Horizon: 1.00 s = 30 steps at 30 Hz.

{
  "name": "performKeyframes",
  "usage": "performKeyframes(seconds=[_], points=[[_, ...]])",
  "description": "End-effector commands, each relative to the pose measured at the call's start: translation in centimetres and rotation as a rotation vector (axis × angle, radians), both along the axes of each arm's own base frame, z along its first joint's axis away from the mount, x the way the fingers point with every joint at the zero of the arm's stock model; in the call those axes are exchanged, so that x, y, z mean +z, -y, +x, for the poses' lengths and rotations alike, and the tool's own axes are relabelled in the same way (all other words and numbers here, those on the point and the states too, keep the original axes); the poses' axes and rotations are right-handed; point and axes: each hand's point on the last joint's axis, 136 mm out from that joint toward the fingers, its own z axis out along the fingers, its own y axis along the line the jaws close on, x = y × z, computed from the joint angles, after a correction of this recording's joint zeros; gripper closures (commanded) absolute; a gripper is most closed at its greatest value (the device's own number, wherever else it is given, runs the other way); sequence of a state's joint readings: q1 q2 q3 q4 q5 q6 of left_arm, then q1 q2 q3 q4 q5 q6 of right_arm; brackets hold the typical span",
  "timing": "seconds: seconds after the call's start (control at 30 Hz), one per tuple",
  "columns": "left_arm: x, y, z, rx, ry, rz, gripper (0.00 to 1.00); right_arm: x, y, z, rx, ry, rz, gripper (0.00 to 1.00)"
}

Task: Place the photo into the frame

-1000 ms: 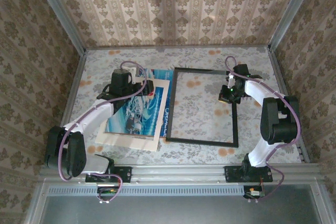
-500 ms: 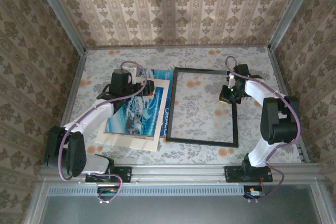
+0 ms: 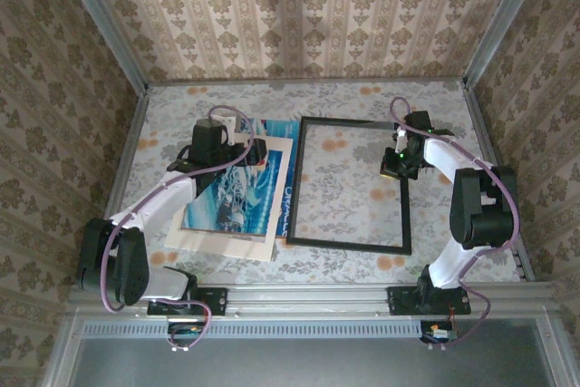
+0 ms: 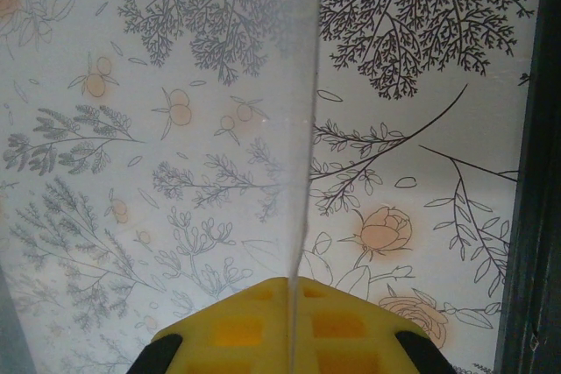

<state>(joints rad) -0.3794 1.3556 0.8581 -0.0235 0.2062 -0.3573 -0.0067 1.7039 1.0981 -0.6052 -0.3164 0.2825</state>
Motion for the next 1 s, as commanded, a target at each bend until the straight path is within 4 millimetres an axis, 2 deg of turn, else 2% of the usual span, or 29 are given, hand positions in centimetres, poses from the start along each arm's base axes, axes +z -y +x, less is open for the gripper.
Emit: performKeyframes(seconds=[0.0,0.97], points=[[0.63,0.49,0.00,-0.029,0.004,0.009,0.08,0.53,0.87,0.27,0.000,0.007,-0.041,1.00],[0.45,0.44,-0.13,-0.031,-0.001,0.014,0.08,0.60,1.27,0.36,-0.007,0.009,-0.052,1.00]])
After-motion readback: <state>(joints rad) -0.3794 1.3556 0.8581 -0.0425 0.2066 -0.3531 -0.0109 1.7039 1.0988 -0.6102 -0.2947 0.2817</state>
